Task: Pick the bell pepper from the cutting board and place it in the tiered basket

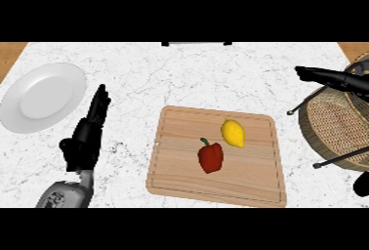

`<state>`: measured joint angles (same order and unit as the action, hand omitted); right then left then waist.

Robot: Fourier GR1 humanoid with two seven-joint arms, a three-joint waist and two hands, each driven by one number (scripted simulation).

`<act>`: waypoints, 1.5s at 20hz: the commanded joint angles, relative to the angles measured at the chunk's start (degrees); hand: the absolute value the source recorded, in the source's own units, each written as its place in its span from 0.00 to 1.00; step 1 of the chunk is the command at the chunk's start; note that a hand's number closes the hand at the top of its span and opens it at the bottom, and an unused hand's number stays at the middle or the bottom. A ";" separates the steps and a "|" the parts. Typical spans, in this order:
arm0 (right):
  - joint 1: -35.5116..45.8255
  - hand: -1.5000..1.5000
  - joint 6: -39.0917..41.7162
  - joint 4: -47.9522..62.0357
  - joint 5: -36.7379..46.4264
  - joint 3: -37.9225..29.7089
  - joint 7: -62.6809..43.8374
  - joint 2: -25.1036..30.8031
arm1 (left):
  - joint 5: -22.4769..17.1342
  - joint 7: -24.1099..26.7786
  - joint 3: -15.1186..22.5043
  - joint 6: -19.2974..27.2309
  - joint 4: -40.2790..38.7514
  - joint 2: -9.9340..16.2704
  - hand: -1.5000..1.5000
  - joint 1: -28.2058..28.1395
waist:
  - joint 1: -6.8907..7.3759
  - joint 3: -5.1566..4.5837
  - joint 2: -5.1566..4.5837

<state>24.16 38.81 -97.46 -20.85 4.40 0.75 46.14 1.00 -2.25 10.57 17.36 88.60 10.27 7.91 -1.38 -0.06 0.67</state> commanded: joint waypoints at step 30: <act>8.00 0.00 4.11 -25.01 15.67 20.54 -50.08 -11.13 | 4.71 -0.33 0.39 -1.05 2.54 -4.39 0.50 -2.31 | 1.48 0.06 -0.58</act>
<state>34.18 38.91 -121.81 -7.48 26.08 -47.91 33.77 4.50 -3.17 9.69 15.65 89.31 6.95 8.45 0.03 -0.03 0.09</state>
